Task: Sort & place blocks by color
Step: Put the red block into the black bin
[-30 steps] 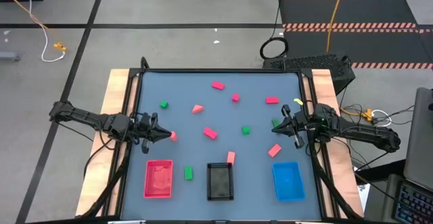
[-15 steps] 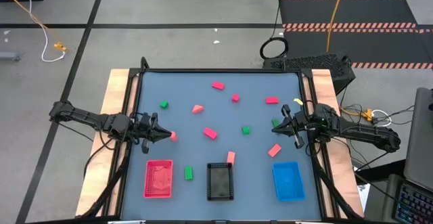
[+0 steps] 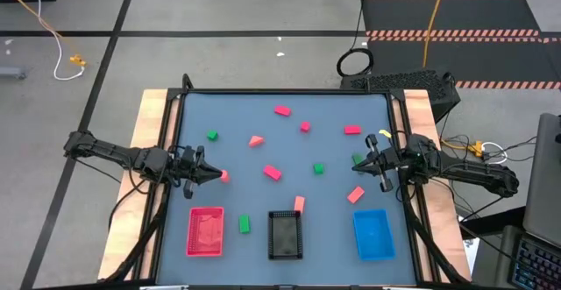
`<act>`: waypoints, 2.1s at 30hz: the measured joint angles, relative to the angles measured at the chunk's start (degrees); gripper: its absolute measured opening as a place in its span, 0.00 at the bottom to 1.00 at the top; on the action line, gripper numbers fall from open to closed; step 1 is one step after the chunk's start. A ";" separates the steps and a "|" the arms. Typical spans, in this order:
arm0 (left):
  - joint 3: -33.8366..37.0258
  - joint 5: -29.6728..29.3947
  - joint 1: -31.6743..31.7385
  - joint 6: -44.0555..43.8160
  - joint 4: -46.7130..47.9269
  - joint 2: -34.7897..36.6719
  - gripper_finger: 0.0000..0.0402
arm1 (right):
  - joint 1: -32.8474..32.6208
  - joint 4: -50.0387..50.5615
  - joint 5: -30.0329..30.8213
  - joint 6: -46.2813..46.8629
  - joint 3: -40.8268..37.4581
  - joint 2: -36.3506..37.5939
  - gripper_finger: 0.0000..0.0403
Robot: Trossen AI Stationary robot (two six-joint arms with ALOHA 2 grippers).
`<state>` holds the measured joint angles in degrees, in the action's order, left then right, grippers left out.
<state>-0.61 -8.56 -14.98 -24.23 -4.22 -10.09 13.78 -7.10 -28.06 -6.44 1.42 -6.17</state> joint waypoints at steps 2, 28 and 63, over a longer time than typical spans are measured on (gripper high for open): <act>-0.02 0.00 0.00 0.00 0.01 -0.02 0.09 | 0.00 0.04 -0.12 -5.29 0.00 -0.02 0.00; -0.02 -3.97 0.00 9.06 -3.57 0.01 0.09 | -0.02 -2.21 0.13 -1.22 -0.01 -0.02 0.00; -28.24 -20.28 22.31 26.84 5.97 -29.88 0.67 | 3.40 0.53 57.85 1.39 25.55 -35.19 0.43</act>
<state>-28.85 -28.84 7.32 2.61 1.75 -39.98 17.19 -6.57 29.79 -5.05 26.98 -41.36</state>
